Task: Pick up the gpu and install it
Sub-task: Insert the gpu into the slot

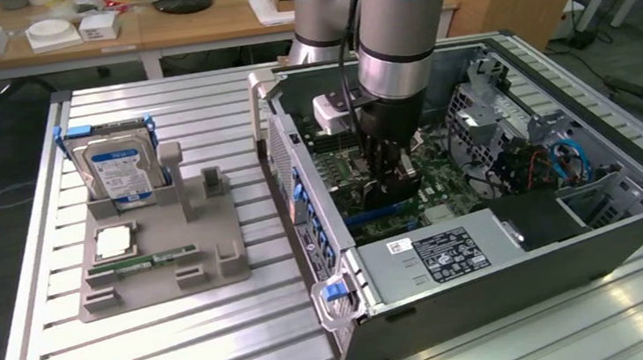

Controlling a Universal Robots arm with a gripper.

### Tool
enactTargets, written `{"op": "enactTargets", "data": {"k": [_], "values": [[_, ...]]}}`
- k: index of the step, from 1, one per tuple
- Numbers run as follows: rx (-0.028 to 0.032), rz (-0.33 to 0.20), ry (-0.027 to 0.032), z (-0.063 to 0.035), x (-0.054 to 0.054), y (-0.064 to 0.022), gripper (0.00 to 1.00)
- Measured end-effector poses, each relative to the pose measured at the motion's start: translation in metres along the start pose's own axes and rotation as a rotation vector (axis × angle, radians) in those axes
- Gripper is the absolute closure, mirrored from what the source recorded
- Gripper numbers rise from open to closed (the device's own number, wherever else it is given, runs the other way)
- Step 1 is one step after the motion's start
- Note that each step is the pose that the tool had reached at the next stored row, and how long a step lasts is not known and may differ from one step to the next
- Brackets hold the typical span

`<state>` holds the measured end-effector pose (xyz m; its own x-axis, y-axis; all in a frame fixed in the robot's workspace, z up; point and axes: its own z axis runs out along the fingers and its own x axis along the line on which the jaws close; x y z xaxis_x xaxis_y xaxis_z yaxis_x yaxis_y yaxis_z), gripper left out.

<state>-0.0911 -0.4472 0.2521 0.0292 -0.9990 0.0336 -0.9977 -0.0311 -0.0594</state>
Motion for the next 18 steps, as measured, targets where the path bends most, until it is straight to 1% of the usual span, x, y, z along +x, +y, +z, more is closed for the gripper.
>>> {"op": "enactTargets", "data": {"k": [3,10,18], "values": [[0.0,0.001,0.0001,0.0,0.0,0.0001,0.74],[-0.0008,0.026,0.0015,0.0,0.0,-0.0001,0.74],[-0.0008,0.026,0.0015,0.0001,0.0016,0.0,0.74]]}}
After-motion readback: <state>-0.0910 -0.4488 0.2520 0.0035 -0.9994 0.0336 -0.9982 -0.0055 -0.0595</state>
